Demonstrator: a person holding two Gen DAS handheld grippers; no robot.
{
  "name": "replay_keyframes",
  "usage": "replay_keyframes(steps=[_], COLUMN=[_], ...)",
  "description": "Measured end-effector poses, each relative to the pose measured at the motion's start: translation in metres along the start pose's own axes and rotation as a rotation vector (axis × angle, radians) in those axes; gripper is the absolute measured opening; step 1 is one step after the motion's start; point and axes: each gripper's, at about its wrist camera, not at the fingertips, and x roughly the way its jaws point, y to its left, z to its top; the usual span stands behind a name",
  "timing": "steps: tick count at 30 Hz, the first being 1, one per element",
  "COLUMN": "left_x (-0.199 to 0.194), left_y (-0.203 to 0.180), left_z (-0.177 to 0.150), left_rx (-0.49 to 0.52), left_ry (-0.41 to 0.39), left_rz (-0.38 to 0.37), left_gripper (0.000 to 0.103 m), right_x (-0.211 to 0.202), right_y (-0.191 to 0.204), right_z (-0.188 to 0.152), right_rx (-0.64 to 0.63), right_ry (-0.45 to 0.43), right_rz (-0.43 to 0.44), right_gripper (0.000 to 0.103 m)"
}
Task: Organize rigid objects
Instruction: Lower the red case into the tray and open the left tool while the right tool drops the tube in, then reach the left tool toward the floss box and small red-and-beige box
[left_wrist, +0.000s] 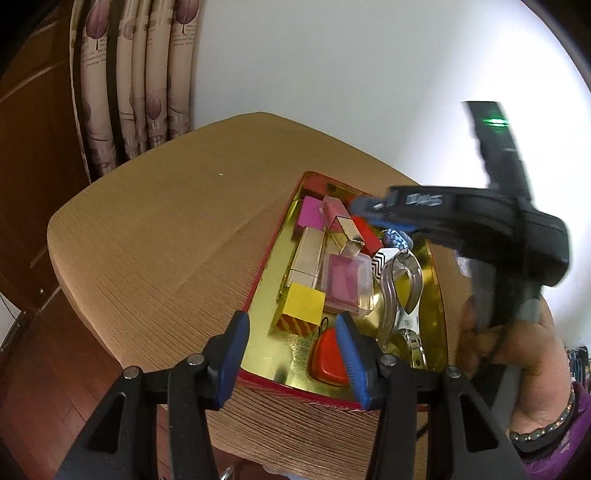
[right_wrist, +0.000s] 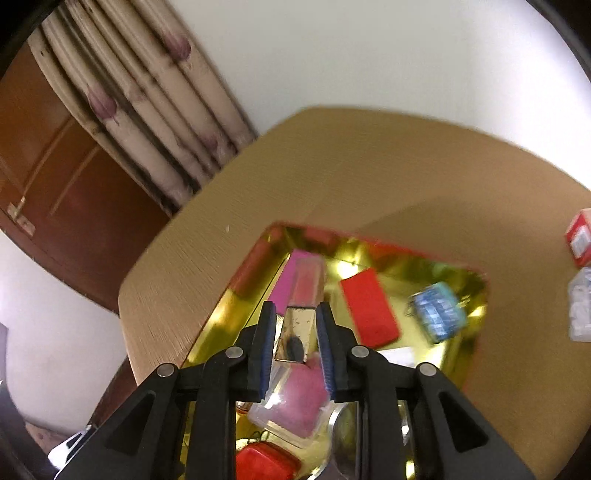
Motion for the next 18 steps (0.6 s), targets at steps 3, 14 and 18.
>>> replay_keyframes(steps=[3, 14, 18], left_x=[0.002, -0.004, -0.008], left_y=[-0.002, -0.049, -0.088], left_z=[-0.001, -0.018, -0.026], left_rx=[0.002, 0.135, 0.225], left_ry=[0.007, -0.003, -0.006], left_rz=[0.003, -0.018, -0.045], left_gripper=[0.05, 0.05, 0.05], right_x=[-0.031, -0.146, -0.17], right_y=[-0.014, -0.172, -0.232], right_z=[-0.009, -0.116, -0.141], right_rx=[0.0, 0.06, 0.143], right_ry=[-0.067, -0.158, -0.132], right_rz=[-0.036, -0.512, -0.631], right_gripper=[0.023, 0.033, 0.035])
